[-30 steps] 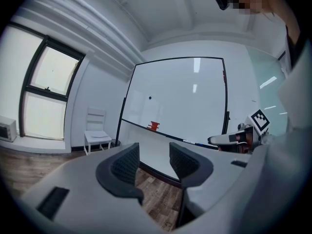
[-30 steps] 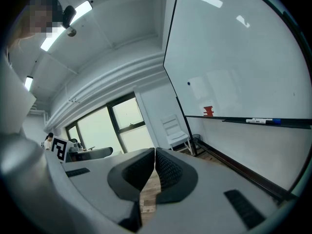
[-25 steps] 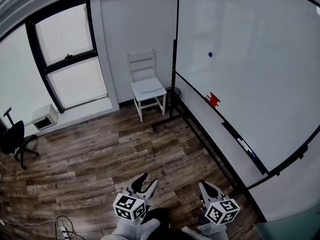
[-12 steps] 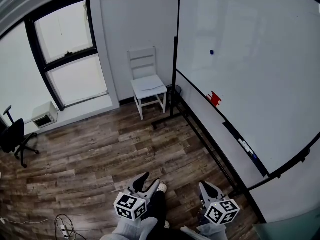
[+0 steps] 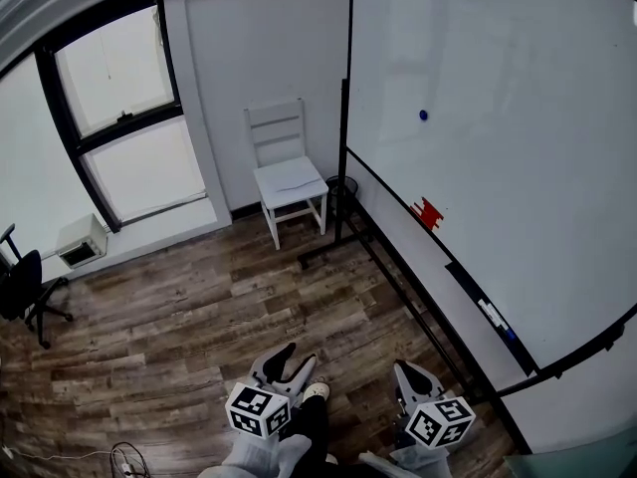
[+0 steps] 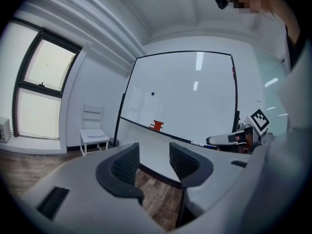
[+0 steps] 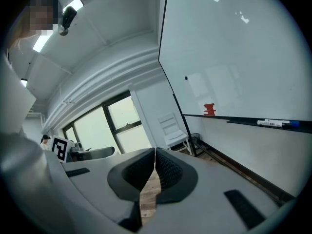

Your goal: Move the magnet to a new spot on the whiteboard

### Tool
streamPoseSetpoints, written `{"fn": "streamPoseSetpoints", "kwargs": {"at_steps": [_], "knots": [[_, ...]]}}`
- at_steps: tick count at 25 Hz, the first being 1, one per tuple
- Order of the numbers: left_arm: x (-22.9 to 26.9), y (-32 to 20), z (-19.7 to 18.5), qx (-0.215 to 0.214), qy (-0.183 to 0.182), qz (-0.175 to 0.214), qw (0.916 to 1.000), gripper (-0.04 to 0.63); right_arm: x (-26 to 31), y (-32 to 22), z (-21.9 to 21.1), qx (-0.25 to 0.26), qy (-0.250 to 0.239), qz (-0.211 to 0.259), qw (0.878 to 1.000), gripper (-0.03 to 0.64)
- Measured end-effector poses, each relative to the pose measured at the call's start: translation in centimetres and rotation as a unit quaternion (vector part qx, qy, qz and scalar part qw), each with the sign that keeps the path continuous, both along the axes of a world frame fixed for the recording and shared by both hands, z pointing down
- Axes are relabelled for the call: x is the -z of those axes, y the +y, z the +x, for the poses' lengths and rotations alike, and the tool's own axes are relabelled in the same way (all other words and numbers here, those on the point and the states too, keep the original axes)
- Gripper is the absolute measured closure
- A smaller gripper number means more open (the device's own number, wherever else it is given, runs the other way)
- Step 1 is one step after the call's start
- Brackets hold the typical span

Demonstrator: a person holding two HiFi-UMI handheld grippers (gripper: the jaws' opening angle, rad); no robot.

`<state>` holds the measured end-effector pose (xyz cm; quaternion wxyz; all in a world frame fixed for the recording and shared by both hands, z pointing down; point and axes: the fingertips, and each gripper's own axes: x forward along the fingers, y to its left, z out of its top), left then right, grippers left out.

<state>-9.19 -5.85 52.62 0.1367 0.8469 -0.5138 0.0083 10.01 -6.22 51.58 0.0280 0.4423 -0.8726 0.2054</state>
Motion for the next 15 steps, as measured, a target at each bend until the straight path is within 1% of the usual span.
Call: {"fn": "streamPoseSetpoints", "kwargs": {"at_steps": [5, 11, 15], "knots": [[1.7, -5.0, -1.0, -0.008, 0.001, 0.008, 0.9999, 0.408, 1.6, -4.9, -1.0, -0.007, 0.002, 0.008, 1.0, 0.588], [2.9, -10.6, -2.5, -0.017, -0.001, 0.01, 0.9998, 0.408, 2.8, -10.1, -2.7, -0.012, 0.004, 0.011, 1.0, 0.588], [3.5, -14.4, -2.9, -0.028, -0.001, 0.015, 0.9995, 0.408, 3.3, -13.3, -3.1, -0.022, 0.007, 0.012, 1.0, 0.588]]}}
